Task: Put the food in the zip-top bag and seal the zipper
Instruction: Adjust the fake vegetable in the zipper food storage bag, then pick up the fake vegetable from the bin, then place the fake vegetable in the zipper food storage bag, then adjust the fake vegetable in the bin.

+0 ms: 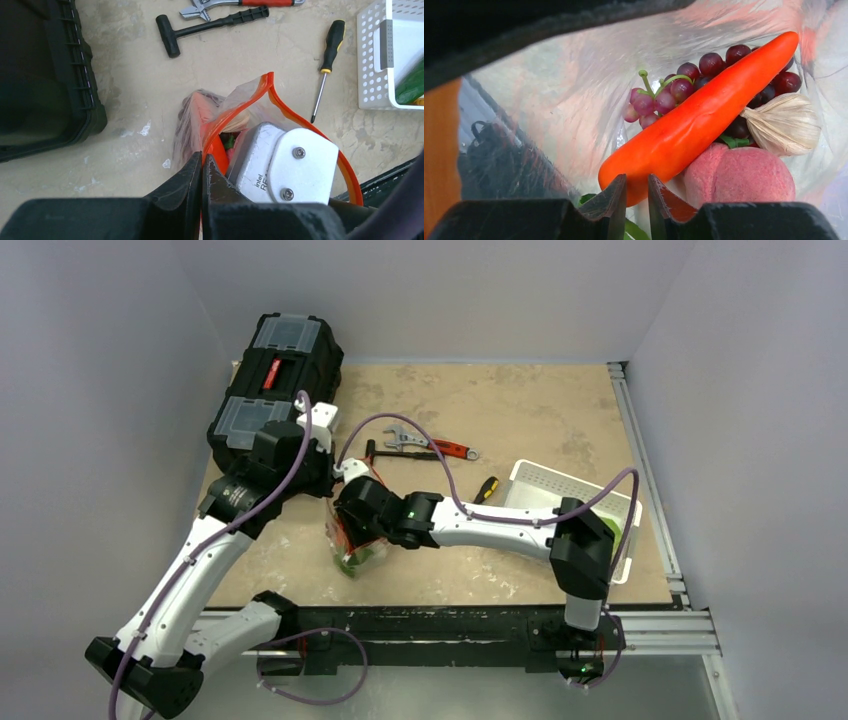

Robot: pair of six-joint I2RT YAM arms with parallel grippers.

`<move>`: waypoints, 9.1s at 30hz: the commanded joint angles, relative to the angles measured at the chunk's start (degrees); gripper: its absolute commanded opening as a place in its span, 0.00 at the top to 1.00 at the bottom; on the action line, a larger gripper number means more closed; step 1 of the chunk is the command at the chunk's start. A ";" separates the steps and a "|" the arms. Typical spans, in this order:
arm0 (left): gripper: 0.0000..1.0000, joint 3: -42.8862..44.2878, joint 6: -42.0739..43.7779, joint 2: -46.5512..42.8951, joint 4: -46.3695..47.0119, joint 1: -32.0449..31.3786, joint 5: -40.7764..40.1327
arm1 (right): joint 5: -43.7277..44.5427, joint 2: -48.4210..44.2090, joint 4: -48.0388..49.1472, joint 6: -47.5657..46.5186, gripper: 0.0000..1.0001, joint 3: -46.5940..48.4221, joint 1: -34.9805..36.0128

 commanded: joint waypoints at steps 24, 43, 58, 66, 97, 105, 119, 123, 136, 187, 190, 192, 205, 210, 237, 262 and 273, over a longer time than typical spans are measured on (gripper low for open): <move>1.00 1.28 0.11 0.17 4.20 0.03 2.12 | 16.38 -29.09 -0.23 -4.07 0.46 -6.22 -1.51; 1.00 1.49 0.17 1.04 3.69 0.06 2.67 | 20.07 -41.61 -6.77 8.67 0.39 -22.40 -17.95; 1.00 1.58 0.09 1.42 3.50 0.03 2.58 | 14.11 -49.77 -23.74 26.72 0.11 -36.36 -47.43; 1.00 1.67 0.26 1.28 3.24 0.05 2.01 | 13.10 -48.03 -25.75 30.09 0.04 -40.55 -57.15; 1.00 1.76 0.34 1.93 2.93 0.03 2.18 | 0.94 -43.88 -9.23 27.57 0.74 -51.06 -64.59; 1.00 1.84 0.35 1.93 2.88 0.05 2.01 | 0.87 -47.65 -10.79 27.66 0.90 -49.38 -64.60; 1.00 1.85 0.27 1.84 2.97 0.03 2.43 | -8.75 -62.76 3.40 15.07 1.00 -48.59 -64.57; 1.00 1.85 0.26 1.84 2.94 0.03 2.56 | -25.78 -64.25 20.08 14.59 1.00 -51.39 -64.50; 1.00 1.85 0.26 1.93 2.97 0.03 2.58 | -31.79 -44.72 40.90 7.87 1.00 -38.49 -30.64; 1.00 1.93 0.44 1.75 2.81 0.04 2.16 | 7.66 -23.11 21.10 10.01 0.64 -18.11 -2.72; 1.00 1.93 0.44 1.76 2.84 0.03 2.32 | 7.66 -22.42 20.27 9.89 0.50 -17.12 -2.62; 1.00 1.93 0.44 1.67 2.75 0.03 2.17 | 7.65 -21.65 18.23 9.86 0.44 -15.61 -2.62; 1.00 1.93 0.44 1.52 2.81 -0.01 2.02 | 9.45 -24.23 15.90 6.59 0.35 -13.81 -2.55; 1.00 1.93 0.44 1.63 2.91 0.03 2.37 | 12.46 -28.40 13.14 3.32 0.34 -14.38 -2.52; 1.00 2.20 -0.27 2.41 2.48 0.04 3.59 | 36.80 -62.24 -18.44 17.98 0.08 -36.63 -14.47; 1.00 3.16 -1.59 9.39 1.53 -0.02 9.46 | 10.36 -45.17 -35.64 20.89 0.01 -36.84 -67.92; 1.00 3.21 -1.67 8.33 1.20 -0.06 8.71 | 11.28 -46.07 -47.43 22.04 0.01 -35.67 -68.09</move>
